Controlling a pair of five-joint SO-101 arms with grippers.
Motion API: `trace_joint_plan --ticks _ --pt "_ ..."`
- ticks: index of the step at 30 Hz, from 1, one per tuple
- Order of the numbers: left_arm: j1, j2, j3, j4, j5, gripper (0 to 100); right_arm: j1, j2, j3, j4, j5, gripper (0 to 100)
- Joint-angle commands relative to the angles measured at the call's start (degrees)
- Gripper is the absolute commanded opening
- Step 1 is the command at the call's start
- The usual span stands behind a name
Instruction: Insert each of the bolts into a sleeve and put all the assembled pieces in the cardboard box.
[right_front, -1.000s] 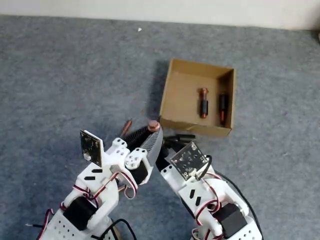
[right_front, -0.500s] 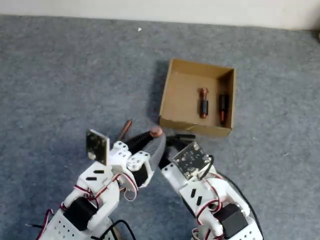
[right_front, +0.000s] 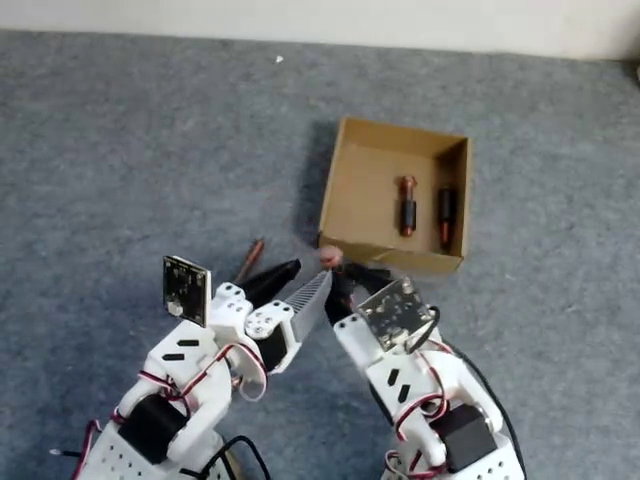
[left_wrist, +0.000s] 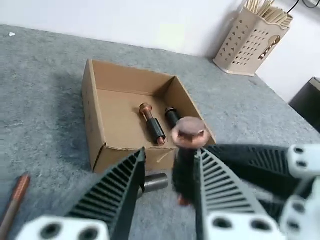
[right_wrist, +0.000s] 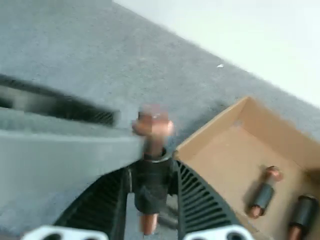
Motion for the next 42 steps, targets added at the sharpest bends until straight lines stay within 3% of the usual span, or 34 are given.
trace_joint_plan --ticks 1,11,20,27,35,42 --pt "1.1 -0.5 -6.5 6.2 -0.7 17 4.9 -0.9 1.8 -5.6 0.0 0.6" --pt "-1.1 -0.6 -8.8 8.8 -1.0 17 10.2 -0.9 7.7 -12.7 -0.1 0.6" --pt "-24.3 -0.6 -6.8 8.8 -11.0 17 10.3 -0.9 7.8 -12.7 -0.1 0.6" --pt "-32.8 -0.6 2.4 8.7 -17.9 17 10.4 -0.9 7.9 -12.4 -0.1 0.6" --pt "-36.3 -0.6 11.6 8.4 -21.9 17 10.4 -0.9 10.0 -12.7 0.0 0.6" --pt "-36.3 -0.5 12.0 8.8 -21.9 17 11.8 -0.8 9.7 -12.3 0.4 0.6"
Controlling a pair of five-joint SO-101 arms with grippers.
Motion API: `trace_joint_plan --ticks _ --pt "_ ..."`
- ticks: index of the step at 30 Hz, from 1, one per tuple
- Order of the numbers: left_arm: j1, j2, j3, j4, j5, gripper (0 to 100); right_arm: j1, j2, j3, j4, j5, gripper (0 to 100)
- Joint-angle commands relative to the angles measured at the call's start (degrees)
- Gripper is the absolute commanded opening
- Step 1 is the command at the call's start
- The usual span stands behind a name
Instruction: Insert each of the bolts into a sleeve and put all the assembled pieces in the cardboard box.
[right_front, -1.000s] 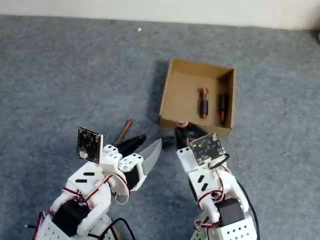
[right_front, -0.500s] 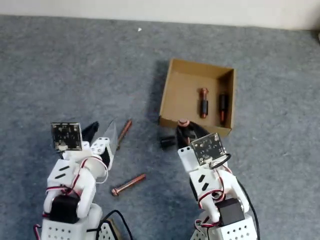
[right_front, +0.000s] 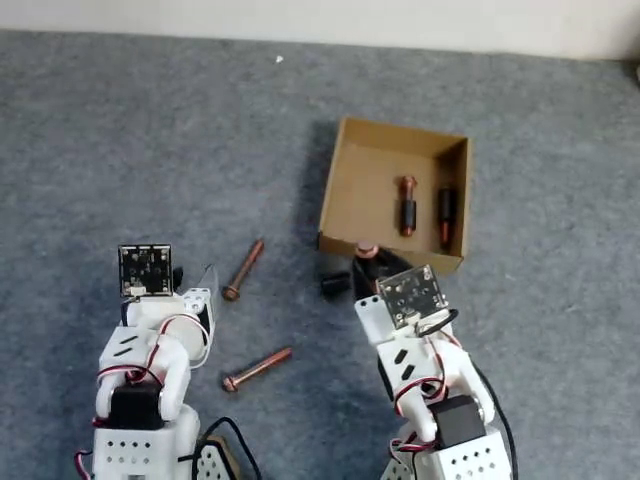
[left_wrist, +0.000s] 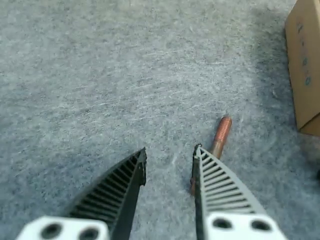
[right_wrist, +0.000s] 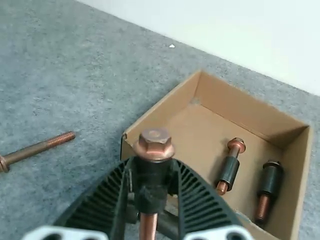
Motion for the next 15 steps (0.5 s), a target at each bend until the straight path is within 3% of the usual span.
trace_joint_plan --ticks 1,9,15 --pt "-0.7 -0.4 1.3 0.0 -0.8 17 3.0 -0.7 -1.1 -1.7 0.4 0.6" --pt "-0.7 -0.4 1.3 0.2 -0.7 17 5.8 17.1 -16.3 -1.7 0.3 0.6" --pt "-0.4 -0.4 1.3 0.9 -0.7 6 9.4 41.5 -32.6 -2.0 0.0 0.6"
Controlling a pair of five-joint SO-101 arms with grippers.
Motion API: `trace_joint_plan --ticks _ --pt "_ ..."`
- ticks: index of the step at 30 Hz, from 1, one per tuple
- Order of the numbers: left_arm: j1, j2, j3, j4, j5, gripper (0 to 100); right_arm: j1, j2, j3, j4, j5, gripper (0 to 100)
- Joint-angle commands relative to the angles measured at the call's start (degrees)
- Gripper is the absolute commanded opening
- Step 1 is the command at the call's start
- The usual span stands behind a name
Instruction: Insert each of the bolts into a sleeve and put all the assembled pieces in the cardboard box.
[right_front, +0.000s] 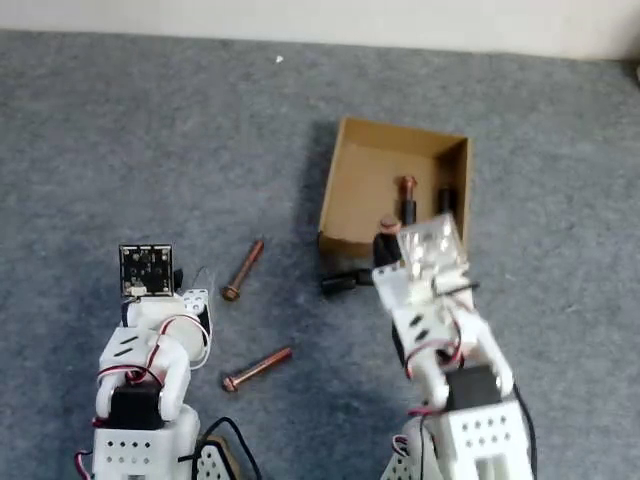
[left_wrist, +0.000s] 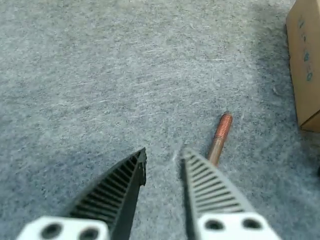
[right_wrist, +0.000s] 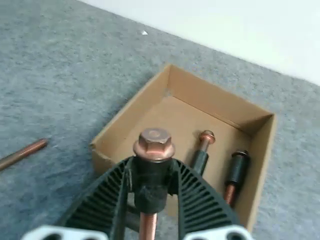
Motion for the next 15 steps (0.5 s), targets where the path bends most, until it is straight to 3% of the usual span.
trace_joint_plan --ticks 1,15 --pt "-0.4 -0.4 1.3 0.2 -0.7 5 3.5 15.0 -12.8 -2.0 0.0 0.6" --pt "-0.3 -0.4 1.3 0.2 -0.7 4 8.0 61.1 -45.7 -2.1 0.0 0.6"
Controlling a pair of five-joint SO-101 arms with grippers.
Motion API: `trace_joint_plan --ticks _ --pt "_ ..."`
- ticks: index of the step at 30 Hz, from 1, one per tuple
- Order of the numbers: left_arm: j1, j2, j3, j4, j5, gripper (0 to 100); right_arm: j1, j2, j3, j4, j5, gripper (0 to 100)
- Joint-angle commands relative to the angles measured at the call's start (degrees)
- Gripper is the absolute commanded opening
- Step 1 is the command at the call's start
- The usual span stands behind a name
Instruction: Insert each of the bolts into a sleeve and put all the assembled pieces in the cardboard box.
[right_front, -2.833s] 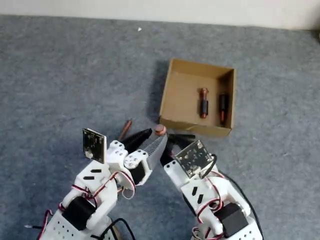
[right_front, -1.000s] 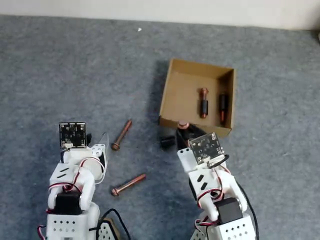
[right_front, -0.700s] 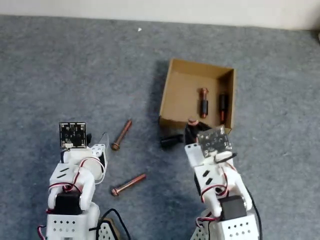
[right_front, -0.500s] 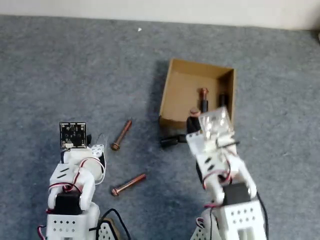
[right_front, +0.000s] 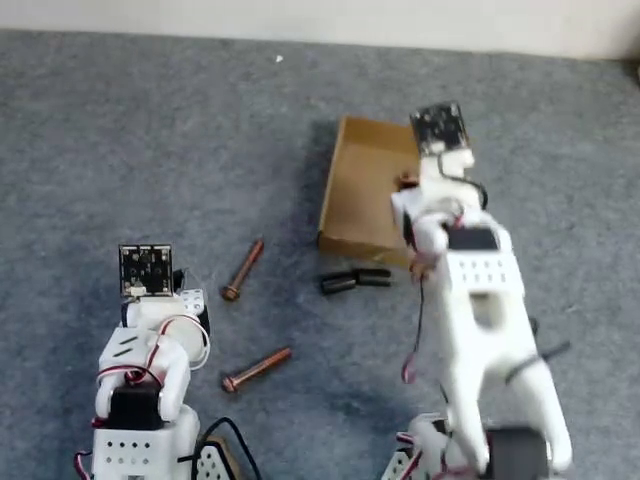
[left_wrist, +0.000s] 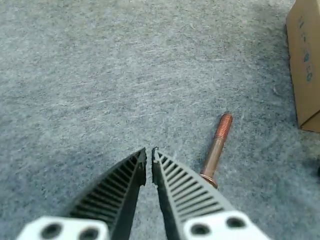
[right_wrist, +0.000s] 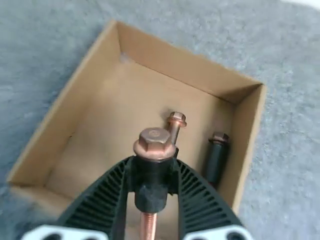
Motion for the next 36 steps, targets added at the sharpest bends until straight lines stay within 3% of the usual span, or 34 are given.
trace_joint_plan --ticks 1,7,12,17,26,36 --pt "-0.3 -0.4 1.3 0.2 -0.7 4 1.0 8.6 -11.5 -1.9 -0.1 0.6" --pt "-0.3 -0.4 1.3 0.2 -0.7 4 3.5 21.7 -22.2 -1.7 -0.3 0.6" --pt "-0.3 -0.4 1.3 0.2 -0.8 4 5.2 25.9 -26.4 1.3 -7.6 4.2" --pt "-0.3 -0.4 1.3 0.2 -0.8 4 4.4 25.5 -29.3 9.7 -8.0 15.4" --pt "-0.3 -0.4 1.3 0.2 -0.8 4 -0.7 25.5 -38.0 31.6 -7.6 13.9" --pt "-0.3 -0.4 1.3 0.2 -0.8 4 -8.4 25.3 -45.6 56.0 0.6 9.5"
